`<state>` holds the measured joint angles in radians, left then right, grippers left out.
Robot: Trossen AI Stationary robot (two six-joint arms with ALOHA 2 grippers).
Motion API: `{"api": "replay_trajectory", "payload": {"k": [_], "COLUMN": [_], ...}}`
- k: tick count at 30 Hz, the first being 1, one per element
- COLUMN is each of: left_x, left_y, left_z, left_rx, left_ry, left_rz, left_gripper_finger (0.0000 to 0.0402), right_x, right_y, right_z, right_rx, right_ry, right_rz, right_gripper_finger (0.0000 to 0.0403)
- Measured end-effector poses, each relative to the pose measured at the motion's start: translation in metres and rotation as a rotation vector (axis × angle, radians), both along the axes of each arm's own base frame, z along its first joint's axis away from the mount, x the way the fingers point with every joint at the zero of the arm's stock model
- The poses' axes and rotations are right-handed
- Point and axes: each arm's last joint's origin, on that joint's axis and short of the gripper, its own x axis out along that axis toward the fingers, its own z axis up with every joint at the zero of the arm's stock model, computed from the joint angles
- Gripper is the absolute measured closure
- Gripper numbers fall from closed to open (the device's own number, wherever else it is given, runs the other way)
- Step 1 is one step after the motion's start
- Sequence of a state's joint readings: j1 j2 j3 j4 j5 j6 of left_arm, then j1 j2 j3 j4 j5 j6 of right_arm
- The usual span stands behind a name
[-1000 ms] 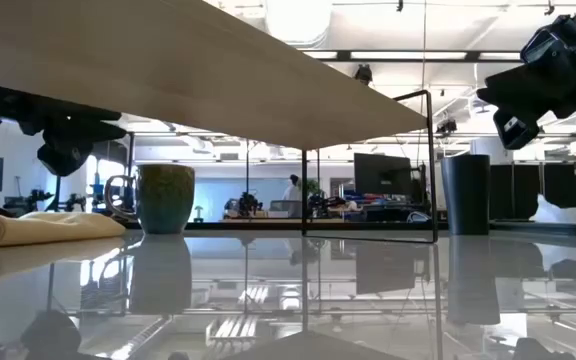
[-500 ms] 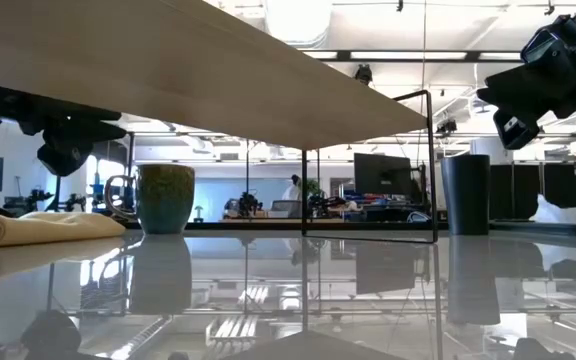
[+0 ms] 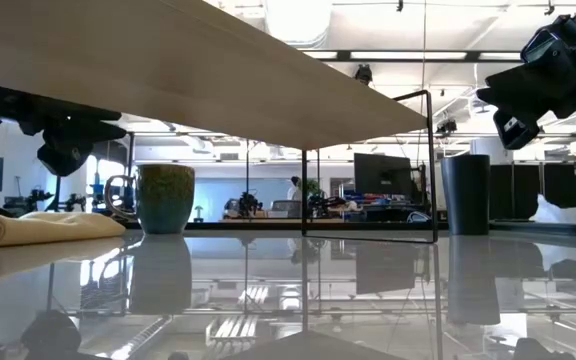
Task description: Stack small to large cups/mugs on shelf
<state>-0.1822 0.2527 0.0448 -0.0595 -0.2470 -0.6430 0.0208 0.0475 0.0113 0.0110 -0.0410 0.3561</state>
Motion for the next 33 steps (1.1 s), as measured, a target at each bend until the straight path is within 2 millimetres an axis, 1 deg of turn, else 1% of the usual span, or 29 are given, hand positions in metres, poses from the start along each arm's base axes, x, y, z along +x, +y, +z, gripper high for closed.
{"api": "replay_trajectory", "payload": {"k": [5,6,7,9,10,11,13,15,16,17,20,22,24,26,27,29,30,31,33], "left_x": [0.000,0.000,0.000,0.000,0.000,0.000,0.000,0.000,0.000,0.000,0.000,0.000,0.000,0.000,0.000,0.000,0.000,0.000,0.000], "left_y": [0.000,0.000,0.000,0.000,0.000,0.000,0.000,0.000,0.000,0.000,0.000,0.000,0.000,0.000,0.000,0.000,0.000,0.000,0.000], "left_z": [0.000,0.000,0.000,0.000,0.000,0.000,0.000,0.000,0.000,0.000,0.000,0.000,0.000,0.000,0.000,0.000,0.000,0.000,0.000], "left_rx": [0.000,0.000,0.000,0.000,0.000,0.001,0.000,0.000,0.001,0.001,0.000,0.000,0.000,0.000,0.000,0.000,0.000,0.000,0.000], "left_ry": [0.000,0.001,0.002,0.002,0.001,0.002,-0.001,0.002,0.002,0.001,0.002,0.000,0.001,0.000,0.001,0.000,0.000,0.001,0.000], "left_rz": [0.000,0.000,0.000,0.000,0.000,0.000,0.000,0.000,0.000,0.000,0.000,0.000,0.000,0.000,0.000,0.000,0.000,0.000,0.000], "left_gripper_finger": [0.0292,0.0292,0.0292,0.0292,0.0292,0.0292,0.0292,0.0292,0.0292,0.0292,0.0292,0.0292,0.0292,0.0292,0.0292,0.0292,0.0292,0.0292,0.0292], "right_x": [0.000,0.000,0.000,-0.002,-0.004,-0.007,-0.011,-0.016,-0.018,-0.020,-0.018,-0.017,-0.016,-0.017,-0.018,-0.022,-0.025,-0.026,-0.023], "right_y": [0.000,0.000,0.000,0.000,-0.001,-0.003,-0.005,-0.005,-0.004,-0.004,-0.004,-0.004,-0.005,-0.007,-0.008,-0.011,-0.011,-0.011,-0.010], "right_z": [0.002,0.003,0.008,0.027,0.038,0.048,0.060,0.069,0.072,0.075,0.075,0.074,0.074,0.075,0.080,0.097,0.108,0.121,0.144], "right_rx": [0.053,0.107,0.212,0.463,0.490,0.467,0.410,0.432,0.473,0.530,0.743,0.834,0.812,0.729,0.678,0.590,0.565,0.543,0.441], "right_ry": [-0.012,-0.029,-0.069,-0.251,-0.364,-0.479,-0.637,-0.757,-0.796,-0.817,-0.793,-0.775,-0.786,-0.835,-0.859,-0.913,-0.928,-0.921,-0.843], "right_rz": [0.003,0.008,0.018,0.062,0.055,0.021,-0.050,-0.005,0.037,0.079,0.179,0.213,0.166,0.035,-0.025,-0.151,-0.176,-0.177,-0.198], "right_gripper_finger": [0.0331,0.0332,0.0334,0.0335,0.0335,0.0335,0.0333,0.0332,0.0331,0.0331,0.0330,0.0331,0.0332,0.0332,0.0332,0.0335,0.0337,0.0339,0.0343]}}
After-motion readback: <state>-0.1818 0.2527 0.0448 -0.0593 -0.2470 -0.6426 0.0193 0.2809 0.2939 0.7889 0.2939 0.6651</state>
